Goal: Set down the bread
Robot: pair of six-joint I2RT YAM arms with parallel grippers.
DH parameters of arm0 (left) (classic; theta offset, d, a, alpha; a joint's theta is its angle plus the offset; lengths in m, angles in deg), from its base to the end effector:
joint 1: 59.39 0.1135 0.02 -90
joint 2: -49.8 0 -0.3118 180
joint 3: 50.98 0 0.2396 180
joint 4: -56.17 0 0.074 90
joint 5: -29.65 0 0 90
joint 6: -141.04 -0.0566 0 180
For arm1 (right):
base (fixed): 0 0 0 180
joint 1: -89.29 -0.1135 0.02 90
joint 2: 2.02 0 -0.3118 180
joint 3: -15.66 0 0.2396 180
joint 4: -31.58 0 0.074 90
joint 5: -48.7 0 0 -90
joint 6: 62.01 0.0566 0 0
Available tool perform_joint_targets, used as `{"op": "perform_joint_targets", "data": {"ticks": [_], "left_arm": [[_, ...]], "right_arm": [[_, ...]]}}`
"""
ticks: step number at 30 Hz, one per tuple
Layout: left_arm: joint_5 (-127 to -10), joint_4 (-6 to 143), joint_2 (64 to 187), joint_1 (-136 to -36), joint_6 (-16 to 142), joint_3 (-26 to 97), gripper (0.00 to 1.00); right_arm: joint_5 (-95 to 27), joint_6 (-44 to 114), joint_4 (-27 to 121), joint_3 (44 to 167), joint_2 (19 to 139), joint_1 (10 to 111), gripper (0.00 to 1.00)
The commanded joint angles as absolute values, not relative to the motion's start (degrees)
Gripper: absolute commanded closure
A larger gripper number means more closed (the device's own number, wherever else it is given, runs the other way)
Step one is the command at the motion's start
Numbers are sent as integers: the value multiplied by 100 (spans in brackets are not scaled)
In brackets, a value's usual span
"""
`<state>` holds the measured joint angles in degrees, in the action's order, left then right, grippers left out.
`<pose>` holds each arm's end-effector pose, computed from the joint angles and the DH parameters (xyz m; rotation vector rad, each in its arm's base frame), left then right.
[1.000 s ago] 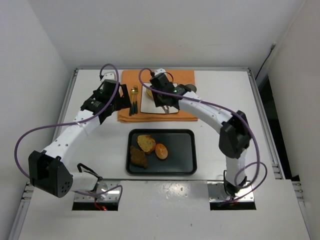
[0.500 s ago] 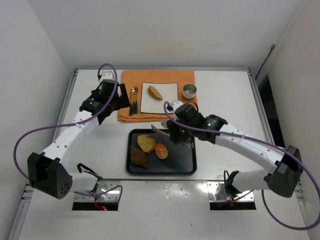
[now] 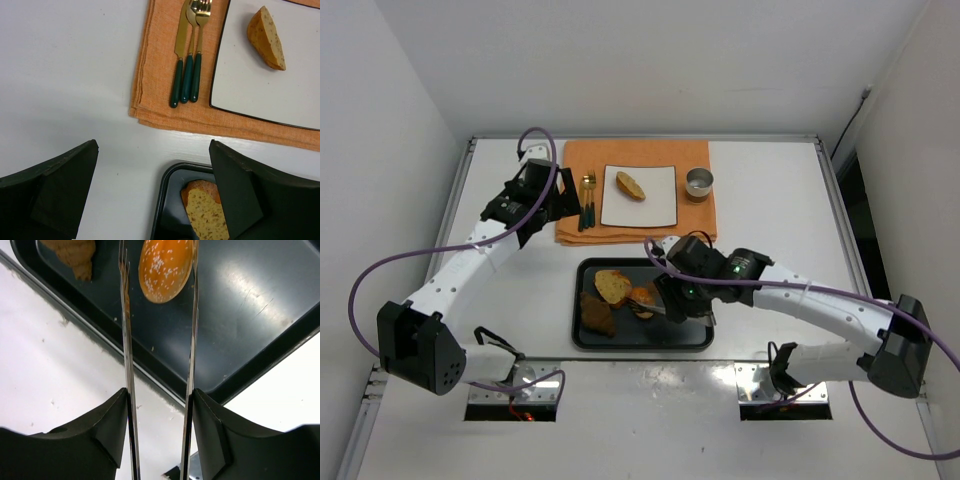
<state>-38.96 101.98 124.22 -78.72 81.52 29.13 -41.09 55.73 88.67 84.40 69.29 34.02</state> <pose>0.2631 -0.0704 0.3560 -0.4072 2.1771 -0.0541 0.1282 0.1854 0.2854 -0.6451 2.6275 0.4898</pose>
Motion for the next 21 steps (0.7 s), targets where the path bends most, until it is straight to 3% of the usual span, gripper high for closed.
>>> {"op": "perform_joint_targets", "data": {"ticks": [1,4,7,11,21], "left_arm": [[-3925,10152,12416,-7802,8189,3014,1],[-3925,10152,12416,-7802,8189,3014,1],[-3978,10152,12416,-7802,8189,3014,1],[-3978,10099,12416,-7802,8189,2962,1],[-4031,10099,12363,-7802,8189,2962,1]], "right_arm": [[-3998,5682,8809,8447,6987,3286,48],[-4216,5734,8932,8447,6987,3225,48],[-4515,5866,8994,8631,6926,3172,63],[-5332,6059,9108,8973,6838,3172,71],[-7618,6043,8608,10117,7812,3549,75]]}}
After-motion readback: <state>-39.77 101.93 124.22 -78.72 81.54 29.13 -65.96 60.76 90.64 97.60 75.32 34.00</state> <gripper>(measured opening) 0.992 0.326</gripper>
